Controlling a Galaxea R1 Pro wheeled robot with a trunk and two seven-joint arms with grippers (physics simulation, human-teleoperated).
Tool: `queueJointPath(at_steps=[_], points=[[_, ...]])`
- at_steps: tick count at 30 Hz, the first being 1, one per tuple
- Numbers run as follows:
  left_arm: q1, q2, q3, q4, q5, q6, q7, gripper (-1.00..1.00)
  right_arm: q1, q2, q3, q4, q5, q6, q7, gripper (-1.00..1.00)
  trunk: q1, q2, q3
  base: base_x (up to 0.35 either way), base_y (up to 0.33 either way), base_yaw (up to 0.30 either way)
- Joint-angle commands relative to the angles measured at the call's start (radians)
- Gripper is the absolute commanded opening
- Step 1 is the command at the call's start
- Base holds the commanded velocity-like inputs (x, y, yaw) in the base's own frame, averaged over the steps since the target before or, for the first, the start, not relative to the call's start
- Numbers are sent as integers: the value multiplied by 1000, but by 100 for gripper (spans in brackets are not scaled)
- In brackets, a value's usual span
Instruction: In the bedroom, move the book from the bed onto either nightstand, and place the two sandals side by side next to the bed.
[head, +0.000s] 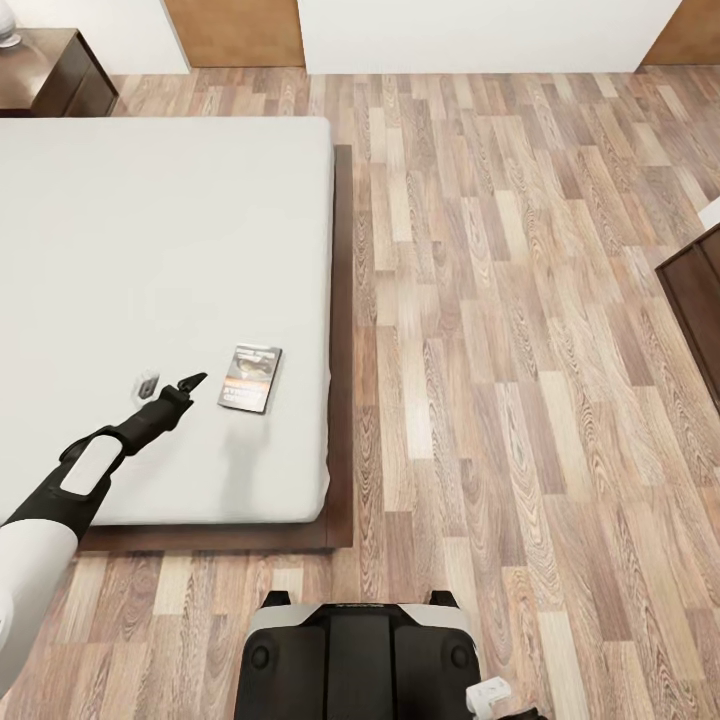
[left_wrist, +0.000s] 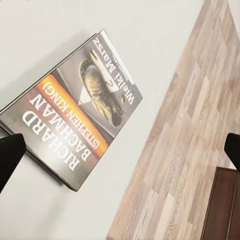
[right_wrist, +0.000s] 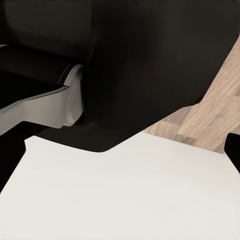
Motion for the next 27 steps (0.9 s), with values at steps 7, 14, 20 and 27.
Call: queueJointPath(at_steps=[7, 14, 20, 27], points=[[-1, 0, 1, -2, 10, 5, 0, 100, 1, -1, 5, 15, -12, -29, -2, 100, 1, -2, -1, 0, 0, 0], [-1, 0, 1, -2, 10, 1, 0, 100, 2, -2, 2, 69, -17, -67, -2, 100, 1, -2, -1, 0, 0, 0], [-1, 0, 1, -3, 10, -1, 0, 100, 2, -5, 2, 132, -18, -105, -2, 100, 1, -2, -1, 0, 0, 0], [-1, 0, 1, -3, 10, -3, 0, 100, 3, -3, 1, 272, -21, -192, -3, 100, 1, -2, -1, 0, 0, 0]])
